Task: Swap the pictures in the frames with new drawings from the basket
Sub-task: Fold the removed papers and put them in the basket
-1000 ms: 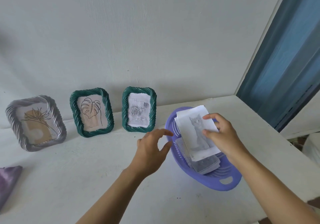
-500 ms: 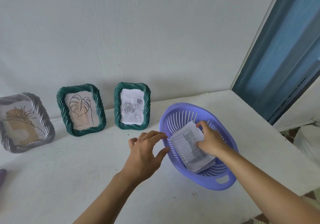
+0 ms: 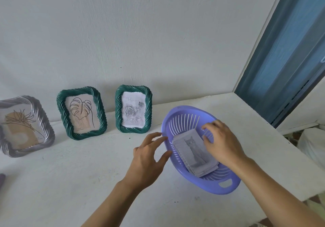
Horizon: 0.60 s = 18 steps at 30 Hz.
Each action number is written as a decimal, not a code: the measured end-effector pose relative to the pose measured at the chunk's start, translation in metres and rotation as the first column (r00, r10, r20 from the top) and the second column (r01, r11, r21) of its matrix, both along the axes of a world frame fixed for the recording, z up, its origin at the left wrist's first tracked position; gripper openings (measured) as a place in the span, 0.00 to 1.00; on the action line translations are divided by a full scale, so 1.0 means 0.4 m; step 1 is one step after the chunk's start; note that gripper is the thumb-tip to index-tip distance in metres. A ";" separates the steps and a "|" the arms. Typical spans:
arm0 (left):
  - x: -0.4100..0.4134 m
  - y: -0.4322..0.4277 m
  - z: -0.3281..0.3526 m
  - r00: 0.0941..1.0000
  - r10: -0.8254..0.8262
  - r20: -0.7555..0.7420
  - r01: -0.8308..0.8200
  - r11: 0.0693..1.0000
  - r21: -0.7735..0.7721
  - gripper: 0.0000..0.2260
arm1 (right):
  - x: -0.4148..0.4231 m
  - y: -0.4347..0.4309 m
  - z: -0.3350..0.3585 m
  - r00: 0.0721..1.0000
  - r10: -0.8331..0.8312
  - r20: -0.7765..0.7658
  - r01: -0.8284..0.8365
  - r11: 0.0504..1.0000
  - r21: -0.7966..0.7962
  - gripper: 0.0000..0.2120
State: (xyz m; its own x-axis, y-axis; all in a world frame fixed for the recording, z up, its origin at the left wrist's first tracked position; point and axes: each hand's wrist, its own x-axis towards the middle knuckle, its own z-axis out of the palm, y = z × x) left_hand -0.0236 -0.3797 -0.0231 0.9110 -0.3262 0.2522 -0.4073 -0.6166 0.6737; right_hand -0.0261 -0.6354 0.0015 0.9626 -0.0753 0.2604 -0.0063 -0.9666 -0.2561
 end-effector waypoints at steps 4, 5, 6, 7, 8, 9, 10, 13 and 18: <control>-0.005 -0.001 -0.005 0.994 -0.004 -0.108 -0.003 0.998 -0.065 0.32 | -0.034 -0.033 0.008 0.972 -0.147 0.183 0.155 0.988 -0.027 0.11; -0.005 -0.002 -0.003 0.992 -0.009 -0.123 0.000 0.997 -0.073 0.33 | -0.041 -0.040 0.002 0.972 -0.195 0.133 0.196 0.981 0.004 0.13; -0.005 -0.004 -0.001 0.990 -0.012 -0.140 0.001 0.997 -0.078 0.34 | -0.047 -0.047 -0.008 0.975 -0.215 0.063 0.211 0.976 0.060 0.14; -0.005 -0.006 0.004 0.988 -0.015 -0.153 0.003 0.997 -0.081 0.33 | -0.051 -0.052 -0.021 0.979 -0.202 0.004 0.199 0.971 0.131 0.16; -0.003 -0.008 0.006 0.988 -0.016 -0.153 0.003 0.997 -0.083 0.33 | -0.055 -0.053 -0.032 0.986 -0.164 -0.012 0.164 0.966 0.198 0.18; -0.003 -0.010 0.011 0.989 -0.011 -0.148 0.000 0.997 -0.077 0.32 | -0.054 -0.053 -0.043 0.991 -0.130 0.014 0.122 0.961 0.248 0.19; -0.001 -0.011 0.013 0.990 -0.004 -0.138 -0.006 0.997 -0.074 0.32 | -0.053 -0.050 -0.048 0.992 -0.116 0.046 0.098 0.954 0.285 0.19; 0.005 -0.007 0.020 0.990 0.026 -0.142 -0.036 0.997 -0.070 0.32 | -0.040 -0.036 -0.048 0.985 -0.143 0.092 0.103 0.931 0.351 0.18; 0.017 -0.002 0.020 0.987 0.044 -0.154 -0.051 0.998 -0.041 0.34 | -0.026 -0.023 -0.044 0.980 -0.168 0.103 0.119 0.920 0.374 0.17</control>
